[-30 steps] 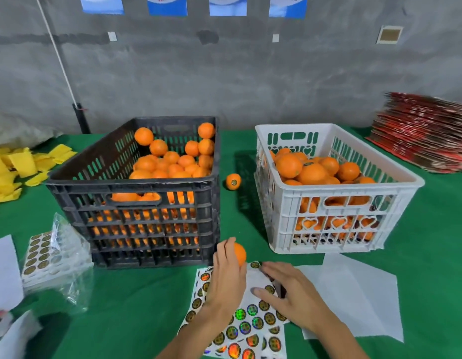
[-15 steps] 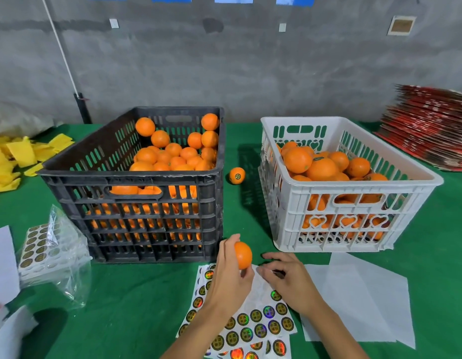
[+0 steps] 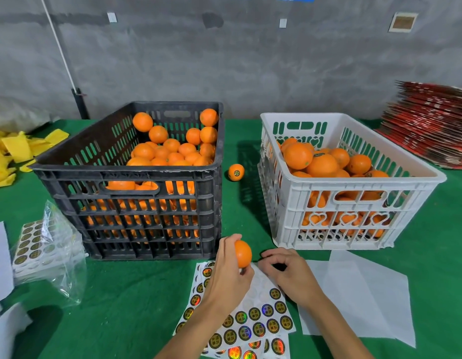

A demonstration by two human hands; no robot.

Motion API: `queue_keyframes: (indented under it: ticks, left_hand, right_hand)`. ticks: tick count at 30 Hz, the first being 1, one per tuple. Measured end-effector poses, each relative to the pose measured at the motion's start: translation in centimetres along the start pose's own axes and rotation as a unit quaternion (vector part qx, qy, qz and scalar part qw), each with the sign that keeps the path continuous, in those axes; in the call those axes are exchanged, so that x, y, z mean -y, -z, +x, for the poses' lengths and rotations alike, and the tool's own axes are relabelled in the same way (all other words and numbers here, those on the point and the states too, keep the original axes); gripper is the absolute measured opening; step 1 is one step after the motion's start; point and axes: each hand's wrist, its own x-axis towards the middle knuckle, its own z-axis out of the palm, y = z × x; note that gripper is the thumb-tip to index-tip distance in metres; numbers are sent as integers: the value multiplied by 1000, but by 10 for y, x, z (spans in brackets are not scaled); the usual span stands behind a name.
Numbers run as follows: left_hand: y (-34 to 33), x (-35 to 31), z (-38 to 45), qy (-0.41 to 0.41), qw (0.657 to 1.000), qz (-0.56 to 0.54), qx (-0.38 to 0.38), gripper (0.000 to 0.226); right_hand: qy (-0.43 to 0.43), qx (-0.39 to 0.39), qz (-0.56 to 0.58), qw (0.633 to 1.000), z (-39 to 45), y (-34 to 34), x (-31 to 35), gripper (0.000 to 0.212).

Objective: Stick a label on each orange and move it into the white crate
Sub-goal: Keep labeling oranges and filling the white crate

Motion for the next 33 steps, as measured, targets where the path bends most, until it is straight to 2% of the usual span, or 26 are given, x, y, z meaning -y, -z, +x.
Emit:
queue_keyframes:
  ticks: [3,6,8,11,14,18,22,26,30,33]
  left_hand:
    - [-1,0,0,2,1000,0,1,70]
    - [-1,1,0,-4,1000,-6,1,69]
    - [-1,1,0,-4,1000,-6,0,69]
    - [-1,1,0,-6,1000,-8,-7,68]
    - [0,1,-1,-7,1000,-17,-14,67]
    - [1,0,-2,-2,1000,-9,-6,69]
    - [0,1,-1,-4,1000,-6,3,70]
    - [-2,1,0,-13,1000,13,18,69]
    - [-3,0,-1,-28,999,23,29,69]
    - [-1,1,1,-8,1000,8,28,72]
  right_hand:
    - [14,-8,-27,1000,1,0,0,3]
    - [56,-4,-86,995,-1,1,4,47]
    - [69,3,-101,992,-2,2,7,63]
    - [84,16,-133,987,-3,2,8,55]
    - [87,14,-148,985,-3,-1,6,30]
    - [40,-21,-77,996,-1,-7,6,12]
    - [-12,-86,18,996,-2,-7,11,14]
    - [48,-175,69,981,-7,-8,26,7]
    - [92,-131,72,984,-11,-17,35,7]
    - [115,-102,61,986,-14,-16,34,22]
